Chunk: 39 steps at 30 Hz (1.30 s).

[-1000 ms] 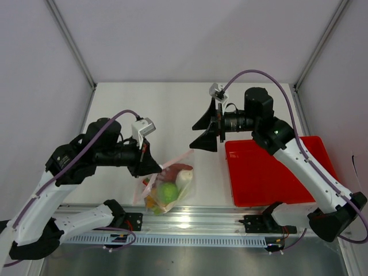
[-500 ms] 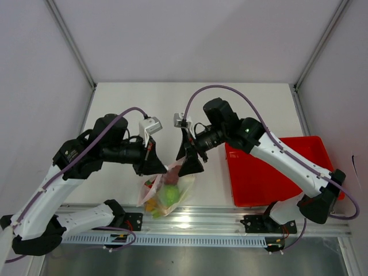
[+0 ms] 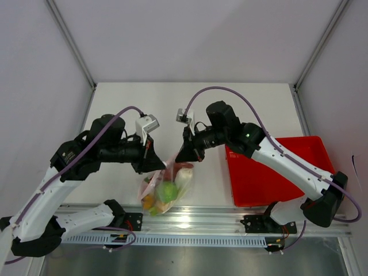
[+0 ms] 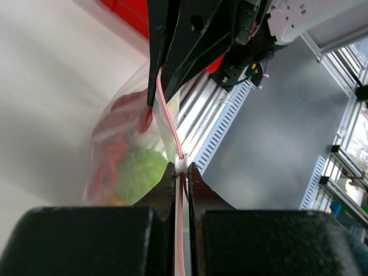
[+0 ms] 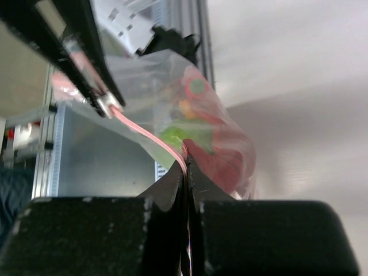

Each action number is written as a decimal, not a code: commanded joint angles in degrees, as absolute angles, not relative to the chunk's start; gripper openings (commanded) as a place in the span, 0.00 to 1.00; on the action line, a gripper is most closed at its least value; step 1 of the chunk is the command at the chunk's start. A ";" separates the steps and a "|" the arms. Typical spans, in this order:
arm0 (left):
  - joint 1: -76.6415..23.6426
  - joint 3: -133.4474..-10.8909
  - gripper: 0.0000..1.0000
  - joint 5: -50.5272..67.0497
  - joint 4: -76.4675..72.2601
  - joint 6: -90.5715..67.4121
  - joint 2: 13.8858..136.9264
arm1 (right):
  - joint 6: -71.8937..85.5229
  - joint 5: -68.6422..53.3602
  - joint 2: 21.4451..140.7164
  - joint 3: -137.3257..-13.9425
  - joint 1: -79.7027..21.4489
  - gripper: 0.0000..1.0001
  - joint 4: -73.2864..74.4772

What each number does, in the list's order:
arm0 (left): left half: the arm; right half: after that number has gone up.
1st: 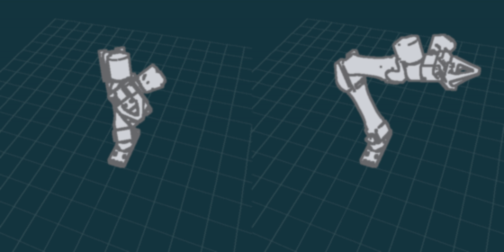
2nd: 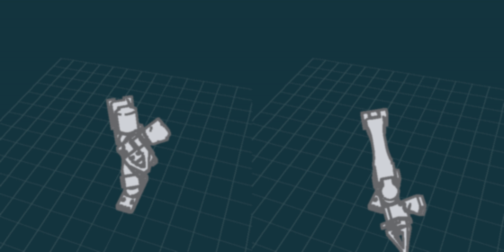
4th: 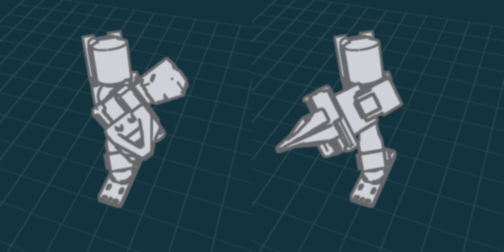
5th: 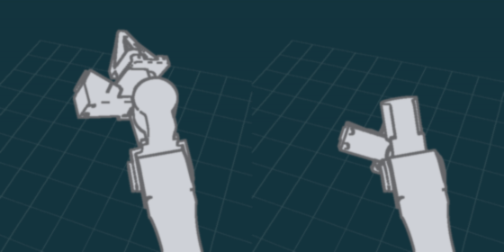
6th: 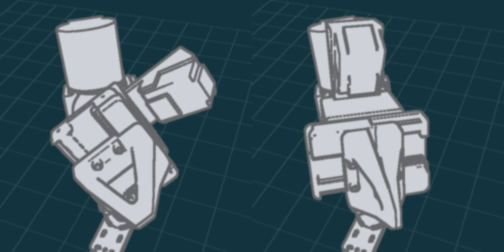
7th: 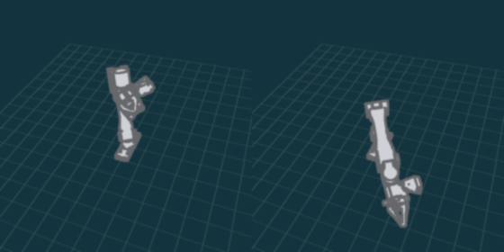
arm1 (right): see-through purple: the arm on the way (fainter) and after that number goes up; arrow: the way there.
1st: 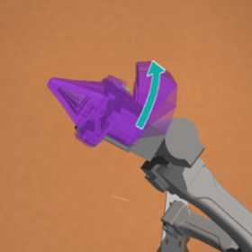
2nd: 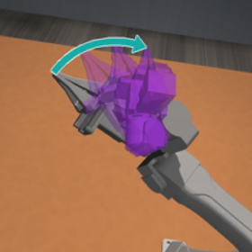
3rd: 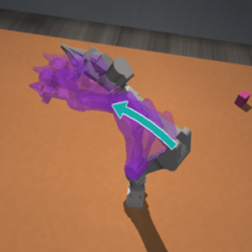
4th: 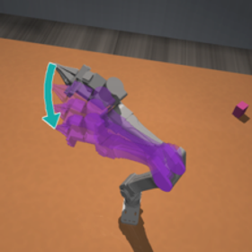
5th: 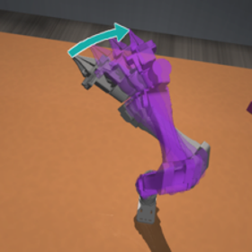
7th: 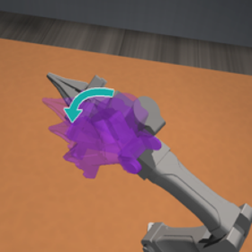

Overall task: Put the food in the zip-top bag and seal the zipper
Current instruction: Zip the zipper food storage bag at the center of the board, then place the zipper food storage bag at the center of the board.

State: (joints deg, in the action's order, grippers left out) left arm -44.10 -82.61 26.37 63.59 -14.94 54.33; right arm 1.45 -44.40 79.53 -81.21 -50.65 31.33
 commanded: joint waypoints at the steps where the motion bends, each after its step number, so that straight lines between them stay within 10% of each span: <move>1: -44.30 -84.64 0.01 24.09 61.69 -14.68 52.03 | 7.46 -31.75 76.38 -79.37 -47.11 0.00 25.57; 30: -44.30 -85.44 0.03 -5.65 67.34 -20.30 43.16 | 13.36 -19.16 77.51 -77.52 -45.09 0.00 23.65; 36: -44.30 -80.07 0.99 -23.61 52.15 -18.99 38.93 | 15.73 -20.30 84.10 -82.44 -43.34 0.00 19.17; 39: -44.38 -82.17 0.99 -24.08 51.67 -16.00 41.56 | 16.35 -20.65 87.97 -84.46 -41.58 0.00 16.01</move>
State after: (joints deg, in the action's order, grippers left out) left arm -44.14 -80.62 -16.60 58.30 -18.87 39.20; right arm 14.85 -21.21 85.43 -80.36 -43.38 22.81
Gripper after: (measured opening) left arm 0.991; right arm 0.006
